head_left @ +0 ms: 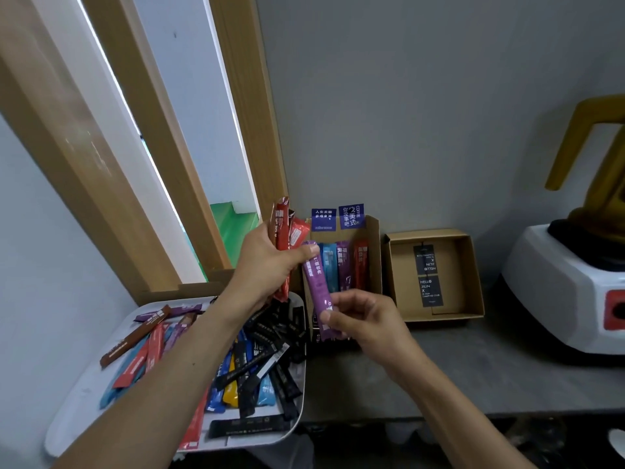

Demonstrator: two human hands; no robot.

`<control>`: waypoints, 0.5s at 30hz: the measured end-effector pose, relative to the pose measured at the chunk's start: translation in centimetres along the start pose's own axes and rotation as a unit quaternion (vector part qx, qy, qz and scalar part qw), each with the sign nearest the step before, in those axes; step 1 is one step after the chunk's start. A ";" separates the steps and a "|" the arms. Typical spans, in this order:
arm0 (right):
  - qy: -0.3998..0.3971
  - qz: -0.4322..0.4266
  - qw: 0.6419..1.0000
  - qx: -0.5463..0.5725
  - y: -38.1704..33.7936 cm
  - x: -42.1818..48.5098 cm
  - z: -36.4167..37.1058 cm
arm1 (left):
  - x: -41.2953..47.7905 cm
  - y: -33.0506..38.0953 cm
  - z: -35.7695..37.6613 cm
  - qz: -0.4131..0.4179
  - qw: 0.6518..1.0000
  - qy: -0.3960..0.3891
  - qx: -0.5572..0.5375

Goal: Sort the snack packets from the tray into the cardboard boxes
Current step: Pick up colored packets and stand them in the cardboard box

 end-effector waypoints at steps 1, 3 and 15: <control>-0.004 0.000 0.999 -0.032 -0.2 0.1 -0.3 | 0.1 -0.1 0.2 0.001 1.000 -0.006 0.004; 0.001 -0.005 0.998 -0.062 -0.5 0.3 -0.6 | 0.3 -0.1 0.4 -0.001 1.000 -0.017 0.013; 0.191 -0.027 0.876 -0.442 2.7 5.0 1.2 | 0.1 -1.2 -0.7 -0.057 0.992 0.038 -0.106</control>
Point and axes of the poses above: each hand's wrist, its own x-axis towards the middle knuckle, its own z-axis out of the palm, y = z × x, the point moved 4 cm from there along x, towards the middle knuckle, and after that the axes turned 9 degrees about -x, right-handed, at the moved point
